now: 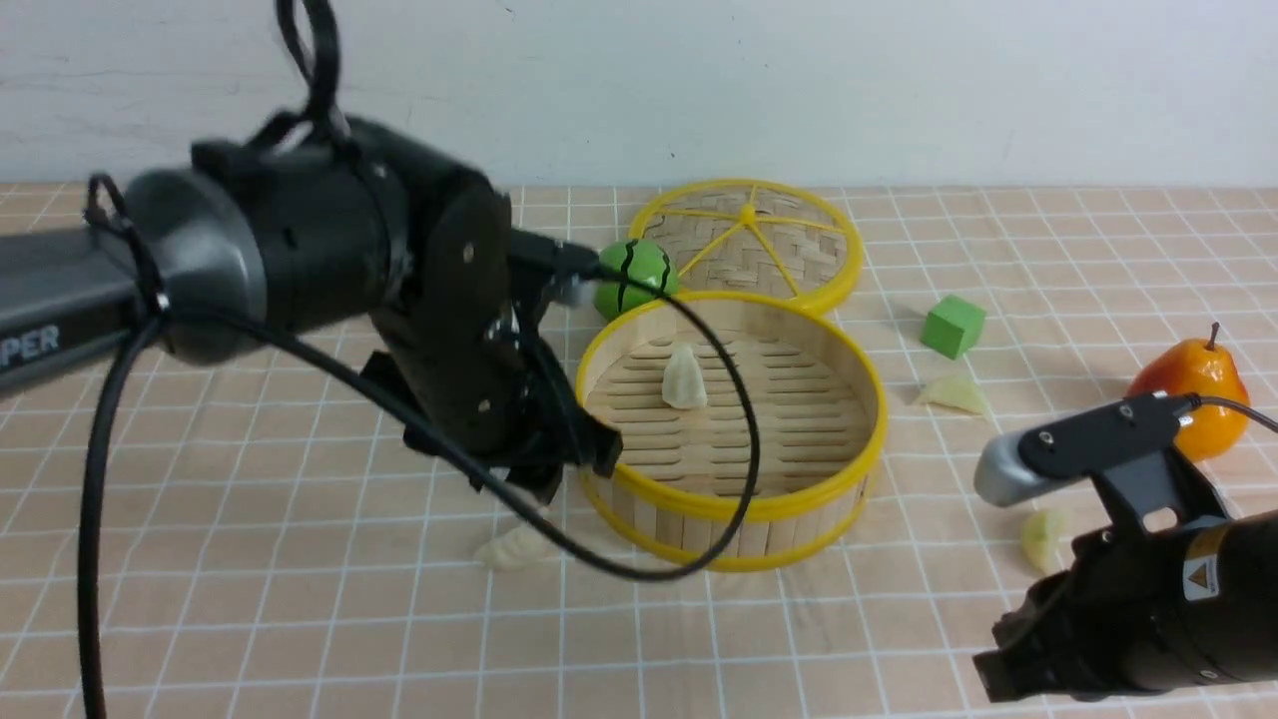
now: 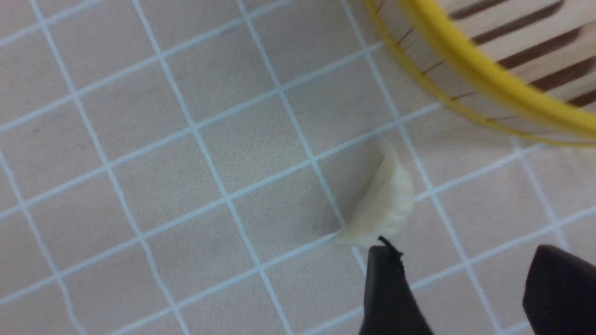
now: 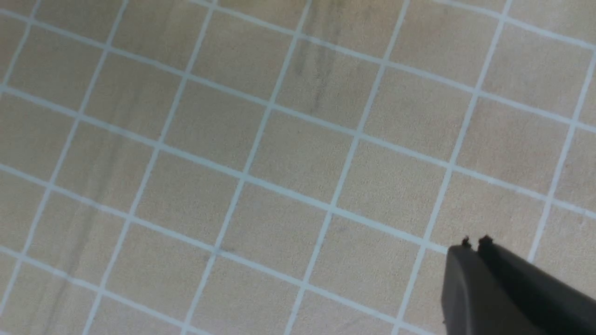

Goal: Put the dumplings into the steamer on the table with the brown tablecloth.
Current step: 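Reach for and grasp a dumpling on the table with the left gripper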

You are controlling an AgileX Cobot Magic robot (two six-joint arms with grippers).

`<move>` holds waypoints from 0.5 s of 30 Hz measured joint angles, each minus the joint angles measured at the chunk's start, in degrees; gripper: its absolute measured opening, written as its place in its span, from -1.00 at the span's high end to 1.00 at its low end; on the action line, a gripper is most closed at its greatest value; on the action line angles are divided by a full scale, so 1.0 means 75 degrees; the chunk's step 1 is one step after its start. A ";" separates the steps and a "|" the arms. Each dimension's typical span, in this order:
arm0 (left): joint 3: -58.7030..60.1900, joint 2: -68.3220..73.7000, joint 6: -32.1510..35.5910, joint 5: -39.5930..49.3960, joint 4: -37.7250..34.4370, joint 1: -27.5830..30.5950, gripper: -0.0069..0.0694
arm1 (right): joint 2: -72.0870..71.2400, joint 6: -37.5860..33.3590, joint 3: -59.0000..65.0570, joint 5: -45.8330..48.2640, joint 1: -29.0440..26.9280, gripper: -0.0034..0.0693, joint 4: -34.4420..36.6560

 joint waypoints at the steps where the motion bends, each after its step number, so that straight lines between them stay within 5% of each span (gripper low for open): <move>1: 0.0333 0.0149 0.0093 -0.0515 0.0041 0.0000 -0.19 | 0.0000 0.0000 0.0000 -0.0016 0.0000 0.83 0.0026; 11: 0.0603 0.1275 -0.0471 -0.2303 0.0596 0.0000 -0.15 | 0.0000 0.0000 0.0000 -0.0086 0.0000 0.82 0.0042; 15: 0.0529 0.1296 -0.0971 -0.2076 0.0636 -0.0008 0.16 | 0.0000 0.0000 0.0000 -0.0086 0.0000 0.81 0.0042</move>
